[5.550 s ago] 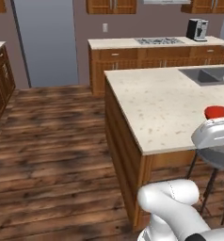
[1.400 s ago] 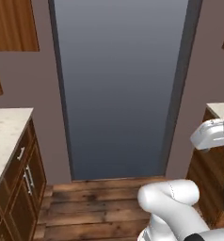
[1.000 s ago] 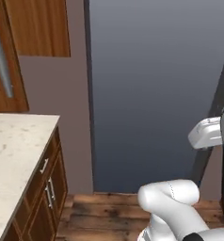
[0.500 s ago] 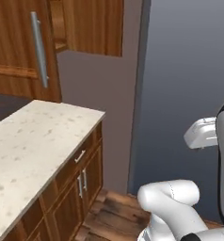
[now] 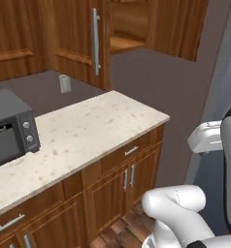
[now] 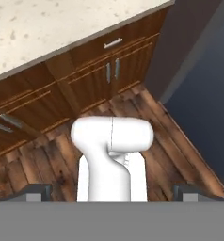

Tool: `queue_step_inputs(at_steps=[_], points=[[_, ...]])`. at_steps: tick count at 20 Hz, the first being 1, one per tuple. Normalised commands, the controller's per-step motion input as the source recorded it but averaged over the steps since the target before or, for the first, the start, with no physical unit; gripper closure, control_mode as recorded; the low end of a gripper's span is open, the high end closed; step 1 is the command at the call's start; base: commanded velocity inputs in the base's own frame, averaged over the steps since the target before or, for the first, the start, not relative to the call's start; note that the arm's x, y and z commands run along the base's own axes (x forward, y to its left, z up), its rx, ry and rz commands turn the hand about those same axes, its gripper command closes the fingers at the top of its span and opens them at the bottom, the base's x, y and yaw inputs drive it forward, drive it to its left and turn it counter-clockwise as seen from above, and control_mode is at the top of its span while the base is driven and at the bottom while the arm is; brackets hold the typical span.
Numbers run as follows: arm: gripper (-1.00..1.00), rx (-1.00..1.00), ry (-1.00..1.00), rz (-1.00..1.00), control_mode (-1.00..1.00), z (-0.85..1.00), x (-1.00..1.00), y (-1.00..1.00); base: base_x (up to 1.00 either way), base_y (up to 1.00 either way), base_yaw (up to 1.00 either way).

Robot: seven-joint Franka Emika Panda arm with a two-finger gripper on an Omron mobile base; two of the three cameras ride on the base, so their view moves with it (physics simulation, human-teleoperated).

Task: Pick up the bowls from the cabinet and place each bowl in front of a stool on the dining counter.

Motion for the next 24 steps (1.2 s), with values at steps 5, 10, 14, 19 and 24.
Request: queue_step_inputs(at_steps=[5, 10, 14, 19, 24], points=[[-1.0, 0.0, 0.0, 0.0, 1.0, 0.0, 0.0, 0.0, 0.33, -0.67, 0.59], [-1.0, 0.0, 0.0, 0.0, 1.0, 0.0, 0.0, 0.0, 0.51, -0.82, 0.35], [-1.0, 0.0, 0.0, 0.0, 1.0, 0.0, 0.0, 0.0, 0.56, -0.42, 0.26], [-1.0, 0.0, 0.0, 0.0, 1.0, 0.0, 0.0, 0.0, 0.52, 0.01, 0.25], [-1.0, 0.0, 0.0, 0.0, 1.0, 0.0, 0.0, 0.0, 0.38, 0.18, 0.18]])
